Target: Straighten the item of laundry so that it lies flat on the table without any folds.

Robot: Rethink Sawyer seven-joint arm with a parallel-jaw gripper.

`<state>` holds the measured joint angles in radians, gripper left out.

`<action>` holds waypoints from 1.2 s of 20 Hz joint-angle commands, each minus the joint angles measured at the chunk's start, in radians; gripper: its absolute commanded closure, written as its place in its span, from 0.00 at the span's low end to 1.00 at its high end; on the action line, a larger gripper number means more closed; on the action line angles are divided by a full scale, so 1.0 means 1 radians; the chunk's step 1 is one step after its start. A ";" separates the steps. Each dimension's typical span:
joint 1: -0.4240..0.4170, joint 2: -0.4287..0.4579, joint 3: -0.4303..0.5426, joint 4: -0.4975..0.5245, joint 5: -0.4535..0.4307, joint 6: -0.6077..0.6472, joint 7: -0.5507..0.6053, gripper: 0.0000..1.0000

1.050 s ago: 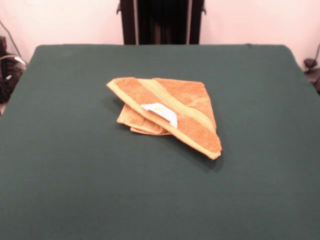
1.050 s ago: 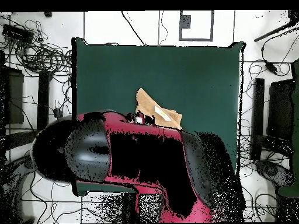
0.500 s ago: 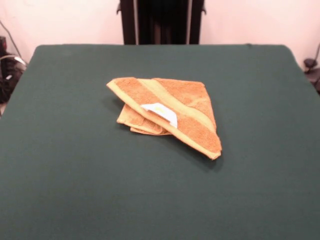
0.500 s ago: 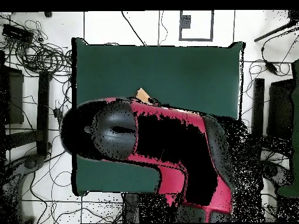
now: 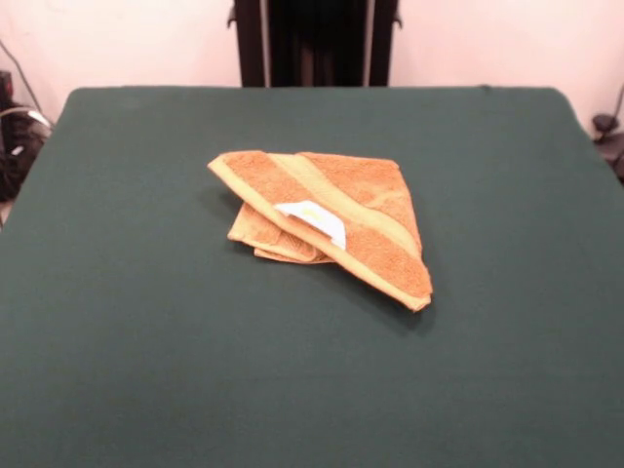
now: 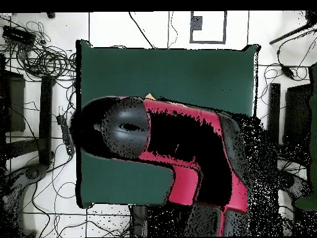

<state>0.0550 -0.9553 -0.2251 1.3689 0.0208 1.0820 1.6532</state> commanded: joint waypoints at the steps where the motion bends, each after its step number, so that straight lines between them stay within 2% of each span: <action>1: -0.013 0.056 0.133 -0.083 0.030 0.202 0.062 0.00; 9: 0.003 0.081 0.115 -0.171 0.002 0.216 0.079 0.00; 15: 0.003 0.177 0.115 -0.218 -0.006 0.176 0.107 0.00; 20: -0.012 0.225 0.129 -0.172 0.014 0.098 0.092 0.00; 22: -0.009 0.226 0.125 -0.140 0.001 0.008 0.082 0.00; 24: -0.007 0.245 0.119 -0.162 -0.016 0.004 0.076 0.00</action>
<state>0.0420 -0.8024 -0.2244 1.1243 0.0185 1.1763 1.6532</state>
